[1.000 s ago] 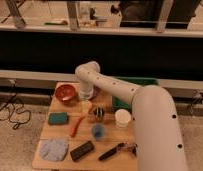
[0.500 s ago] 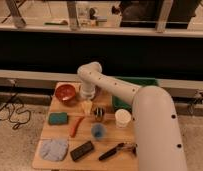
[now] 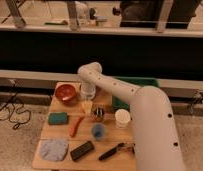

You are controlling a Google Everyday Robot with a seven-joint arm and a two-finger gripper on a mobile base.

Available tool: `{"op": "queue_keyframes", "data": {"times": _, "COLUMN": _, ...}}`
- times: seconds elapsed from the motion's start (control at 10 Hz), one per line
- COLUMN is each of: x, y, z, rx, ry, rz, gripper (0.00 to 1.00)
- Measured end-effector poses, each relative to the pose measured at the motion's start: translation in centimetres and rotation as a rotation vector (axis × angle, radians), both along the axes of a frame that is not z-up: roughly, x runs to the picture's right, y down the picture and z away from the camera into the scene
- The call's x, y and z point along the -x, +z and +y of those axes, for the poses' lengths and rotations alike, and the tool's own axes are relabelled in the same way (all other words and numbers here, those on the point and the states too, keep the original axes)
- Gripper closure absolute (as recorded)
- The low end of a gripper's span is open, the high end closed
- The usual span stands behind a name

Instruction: Place apple in tray

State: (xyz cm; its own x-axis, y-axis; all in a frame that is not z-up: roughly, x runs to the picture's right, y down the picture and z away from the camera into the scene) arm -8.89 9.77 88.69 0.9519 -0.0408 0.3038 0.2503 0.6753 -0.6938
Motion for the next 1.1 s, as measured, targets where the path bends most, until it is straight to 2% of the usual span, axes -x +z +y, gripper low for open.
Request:
{"op": "queue_keyframes", "data": {"times": 0.2, "x": 0.03, "y": 0.26, "z": -0.11, "rx": -0.001, "ry": -0.003, "rz": -0.004, "gripper": 0.23}}
{"op": "queue_keyframes", "data": {"times": 0.3, "x": 0.01, "y": 0.34, "z": -0.14, "rx": -0.001, "ry": -0.005, "rz": -0.005, "gripper": 0.29}}
{"op": "queue_keyframes", "data": {"times": 0.4, "x": -0.01, "y": 0.43, "z": -0.20, "rx": -0.002, "ry": -0.006, "rz": -0.006, "gripper": 0.39}}
{"op": "queue_keyframes", "data": {"times": 0.5, "x": -0.04, "y": 0.52, "z": -0.18, "rx": -0.001, "ry": -0.008, "rz": -0.006, "gripper": 0.43}}
{"op": "queue_keyframes", "data": {"times": 1.0, "x": -0.04, "y": 0.66, "z": -0.01, "rx": 0.003, "ry": -0.020, "rz": -0.009, "gripper": 0.44}}
{"op": "queue_keyframes", "data": {"times": 1.1, "x": -0.06, "y": 0.56, "z": 0.00, "rx": 0.002, "ry": -0.022, "rz": -0.010, "gripper": 0.50}}
